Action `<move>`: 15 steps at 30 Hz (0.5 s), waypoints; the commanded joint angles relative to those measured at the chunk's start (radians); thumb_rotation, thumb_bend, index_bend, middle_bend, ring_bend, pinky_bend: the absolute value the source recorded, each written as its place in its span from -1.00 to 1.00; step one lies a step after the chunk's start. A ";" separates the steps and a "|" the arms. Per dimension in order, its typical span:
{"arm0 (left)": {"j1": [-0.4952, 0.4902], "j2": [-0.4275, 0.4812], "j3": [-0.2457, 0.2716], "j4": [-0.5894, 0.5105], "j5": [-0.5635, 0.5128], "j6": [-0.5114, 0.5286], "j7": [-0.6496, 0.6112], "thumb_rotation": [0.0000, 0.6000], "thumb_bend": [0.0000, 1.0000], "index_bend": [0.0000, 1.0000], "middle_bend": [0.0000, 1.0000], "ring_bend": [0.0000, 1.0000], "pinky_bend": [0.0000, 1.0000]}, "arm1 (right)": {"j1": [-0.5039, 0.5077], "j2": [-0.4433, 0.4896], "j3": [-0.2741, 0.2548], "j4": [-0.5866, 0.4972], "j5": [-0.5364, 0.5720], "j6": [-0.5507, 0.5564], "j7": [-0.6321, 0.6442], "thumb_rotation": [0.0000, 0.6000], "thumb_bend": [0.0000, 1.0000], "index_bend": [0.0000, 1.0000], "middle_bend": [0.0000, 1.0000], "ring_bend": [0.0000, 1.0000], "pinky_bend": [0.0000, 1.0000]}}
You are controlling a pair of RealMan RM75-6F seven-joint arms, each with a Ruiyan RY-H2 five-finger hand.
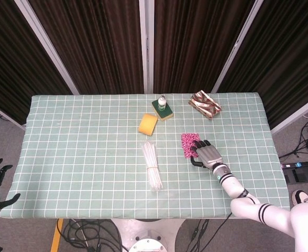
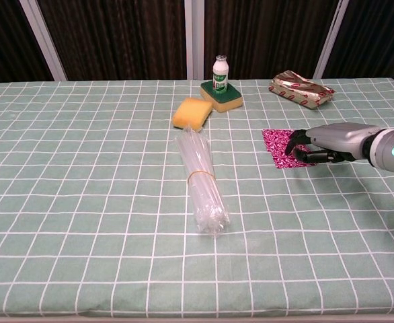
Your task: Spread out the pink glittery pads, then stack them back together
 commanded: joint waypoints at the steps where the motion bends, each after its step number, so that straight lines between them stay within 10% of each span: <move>1: 0.000 -0.001 0.000 0.003 -0.001 -0.001 -0.003 1.00 -0.75 -0.46 -0.64 -0.69 -0.67 | -0.028 0.083 -0.031 -0.119 0.024 0.052 -0.064 -0.99 0.09 -0.63 -1.00 -1.00 -1.00; 15: 0.004 -0.006 0.000 0.011 -0.006 0.001 -0.012 1.00 -0.75 -0.46 -0.64 -0.69 -0.67 | 0.064 -0.018 0.042 0.030 0.141 0.016 -0.100 -0.99 0.09 -0.63 -1.00 -1.00 -1.00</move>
